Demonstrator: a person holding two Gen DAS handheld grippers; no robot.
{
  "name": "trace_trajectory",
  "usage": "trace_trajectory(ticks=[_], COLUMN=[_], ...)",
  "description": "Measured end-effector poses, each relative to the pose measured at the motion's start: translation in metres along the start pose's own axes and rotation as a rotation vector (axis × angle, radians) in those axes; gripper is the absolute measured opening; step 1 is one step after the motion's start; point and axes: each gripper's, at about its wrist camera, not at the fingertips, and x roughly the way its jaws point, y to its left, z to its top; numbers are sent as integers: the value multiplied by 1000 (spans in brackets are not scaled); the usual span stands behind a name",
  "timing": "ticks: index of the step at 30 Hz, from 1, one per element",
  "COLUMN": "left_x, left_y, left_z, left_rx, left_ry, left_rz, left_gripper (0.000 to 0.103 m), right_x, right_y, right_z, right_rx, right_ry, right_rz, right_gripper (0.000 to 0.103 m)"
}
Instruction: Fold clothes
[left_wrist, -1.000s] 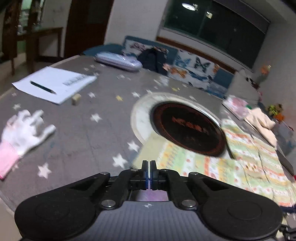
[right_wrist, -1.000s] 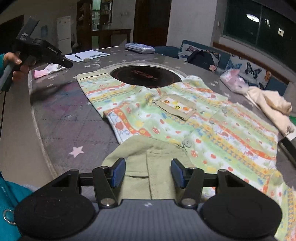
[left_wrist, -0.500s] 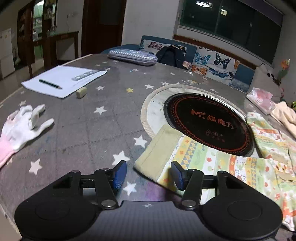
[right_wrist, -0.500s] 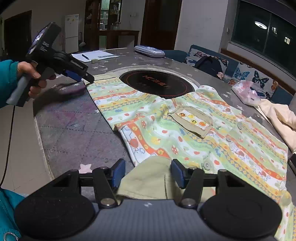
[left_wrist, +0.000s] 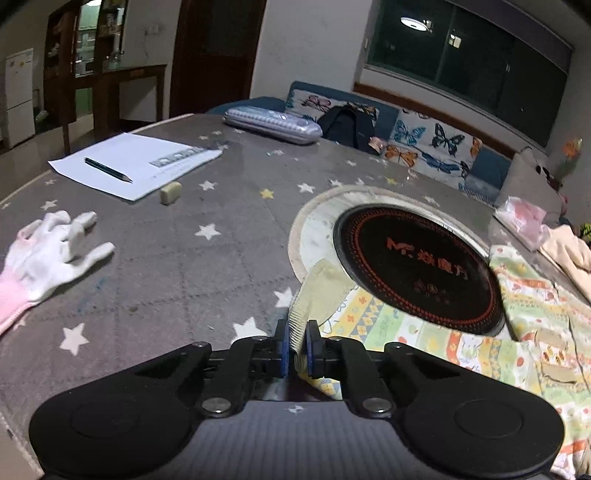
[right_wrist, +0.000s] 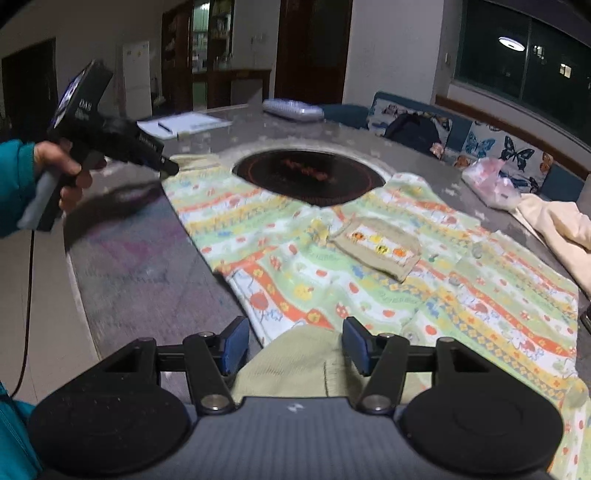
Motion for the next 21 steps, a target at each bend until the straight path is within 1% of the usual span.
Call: trace_trajectory(ticks=[2,4,6,9,11,16,19,21], left_x=[-8,-19,-30,-47,-57,-77,-79,-78], left_y=[0,-4,-10,-24,-37,-85,-123,-149], left_z=[4,8,13,21,27,35,33,29], left_rx=[-10,1,12,13,15,51,81,106], left_ry=[-10,-27,-38,-63,-80,-92,-60,-31], left_rz=[-8,-18,-30,-81,-132,-303,-421,-492], left_gripper=[10,10,10,10,10,10,10,10], right_x=[6,9,6,-3,-12,-39,-58,-71], right_y=[0,2,1,-4,-8,-28,-48,-61], right_z=[-2,-5,-5,-2,-1,-11,-24,-36], right_rx=[-4,-26,-20,11,30,106,184,234], right_ry=[27,32,26,-4,-24,-60,-74,-81], right_rz=[6,4,13,7,-8,-73,-140,-200], right_gripper=[59,60,60,60,60,60,60,60])
